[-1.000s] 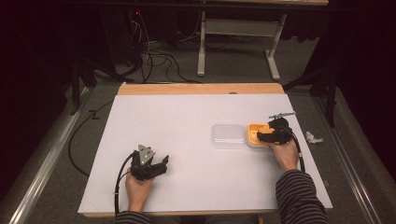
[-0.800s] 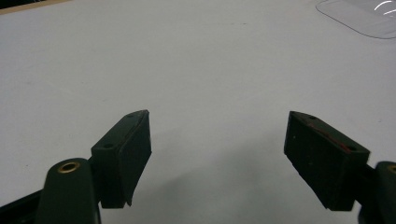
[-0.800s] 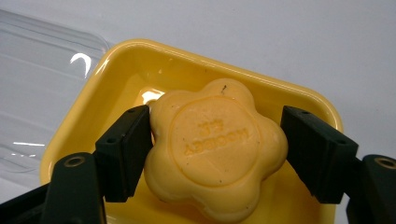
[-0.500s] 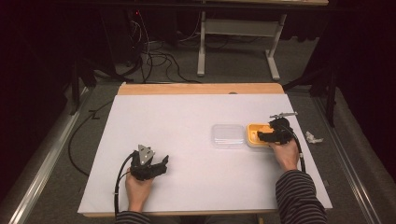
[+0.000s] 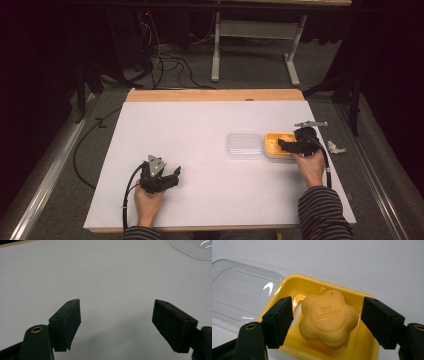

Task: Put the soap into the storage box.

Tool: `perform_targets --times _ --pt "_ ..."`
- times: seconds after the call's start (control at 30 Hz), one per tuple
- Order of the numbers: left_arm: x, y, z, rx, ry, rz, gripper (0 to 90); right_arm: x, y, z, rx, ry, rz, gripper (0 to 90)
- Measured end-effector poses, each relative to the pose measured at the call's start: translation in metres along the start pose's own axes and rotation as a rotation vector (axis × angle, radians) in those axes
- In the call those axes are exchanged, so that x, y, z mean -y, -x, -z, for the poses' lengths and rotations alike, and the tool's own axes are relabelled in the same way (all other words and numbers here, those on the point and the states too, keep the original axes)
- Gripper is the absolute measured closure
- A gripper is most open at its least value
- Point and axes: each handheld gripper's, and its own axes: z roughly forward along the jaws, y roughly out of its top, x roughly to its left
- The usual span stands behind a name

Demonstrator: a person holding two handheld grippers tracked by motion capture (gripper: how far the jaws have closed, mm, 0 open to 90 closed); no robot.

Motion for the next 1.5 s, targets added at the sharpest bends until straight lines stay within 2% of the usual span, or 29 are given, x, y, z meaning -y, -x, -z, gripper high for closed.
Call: perform_targets --times 0.3,0.53,1.07,1.5 --pt "0.0 0.0 0.0 -0.001 -0.003 0.001 23.6 0.003 -0.004 0.015 -0.013 0.041 0.021 26.7" --pt "0.0 0.0 0.0 0.001 0.0 0.002 23.6 0.008 -0.004 0.027 -0.038 0.072 0.002 26.8" --pt "0.0 0.0 0.0 0.0 -0.002 -0.002 23.6 0.024 -0.007 0.048 -0.08 0.136 0.005 26.7" --pt "0.0 0.001 0.0 0.003 0.0 -0.005 23.6 0.041 -0.01 0.061 -0.078 0.18 -0.005 27.6"
